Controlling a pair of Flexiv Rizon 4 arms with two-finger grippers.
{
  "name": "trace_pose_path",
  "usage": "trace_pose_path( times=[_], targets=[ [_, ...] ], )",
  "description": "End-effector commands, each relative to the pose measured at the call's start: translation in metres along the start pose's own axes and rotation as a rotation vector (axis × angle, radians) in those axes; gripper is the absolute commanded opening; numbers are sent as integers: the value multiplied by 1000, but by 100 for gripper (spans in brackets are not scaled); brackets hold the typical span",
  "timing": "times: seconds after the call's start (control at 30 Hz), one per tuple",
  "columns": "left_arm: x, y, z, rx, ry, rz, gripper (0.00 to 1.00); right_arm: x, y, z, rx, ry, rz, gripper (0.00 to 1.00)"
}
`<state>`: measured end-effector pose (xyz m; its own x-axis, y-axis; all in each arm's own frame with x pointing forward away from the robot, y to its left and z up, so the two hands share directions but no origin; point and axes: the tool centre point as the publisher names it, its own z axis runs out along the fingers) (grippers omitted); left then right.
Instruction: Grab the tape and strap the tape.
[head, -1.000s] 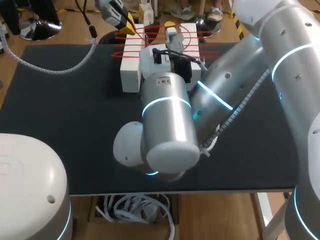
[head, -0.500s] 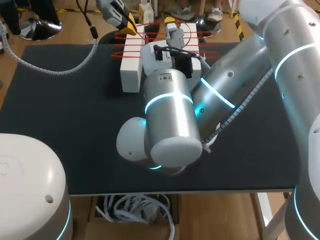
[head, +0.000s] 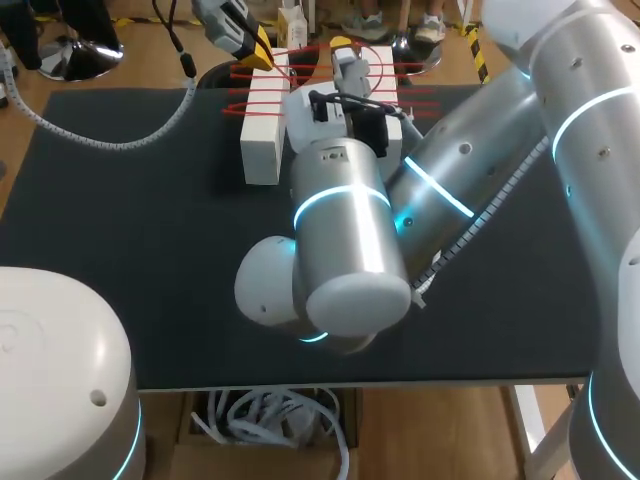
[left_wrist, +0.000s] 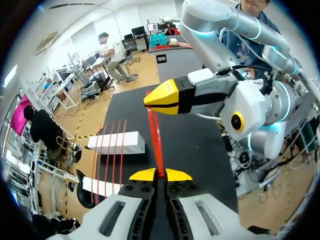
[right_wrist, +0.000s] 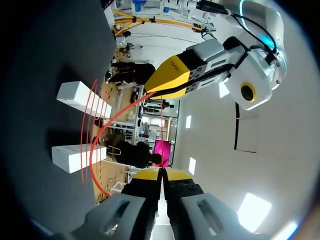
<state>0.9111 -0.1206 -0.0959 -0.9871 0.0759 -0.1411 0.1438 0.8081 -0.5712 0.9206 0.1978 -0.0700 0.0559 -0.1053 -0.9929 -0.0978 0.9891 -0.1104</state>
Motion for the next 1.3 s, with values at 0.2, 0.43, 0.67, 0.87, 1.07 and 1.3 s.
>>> trace_pose_path(
  times=[0.2, 0.43, 0.67, 0.87, 1.07, 1.3],
  targets=[
    [0, 0, 0, -2, -1, -1, 0, 0, 1, 1, -9, 11, -14, 0],
    [0, 0, 0, -2, -1, -1, 0, 0, 2, 1, -16, 10, -17, 0],
    [0, 0, 0, -2, -1, -1, 0, 1, 6, 0, -21, 12, -21, 0],
    [0, 0, 0, -2, -1, -1, 0, 1, 8, 2, -18, 9, -19, 0],
    [0, 0, 0, -2, -1, -1, 0, 3, 10, 3, -24, 10, -26, 0],
    [0, 0, 0, -2, -1, -1, 0, 4, 17, 1, -38, 14, -24, 0]
  ],
)
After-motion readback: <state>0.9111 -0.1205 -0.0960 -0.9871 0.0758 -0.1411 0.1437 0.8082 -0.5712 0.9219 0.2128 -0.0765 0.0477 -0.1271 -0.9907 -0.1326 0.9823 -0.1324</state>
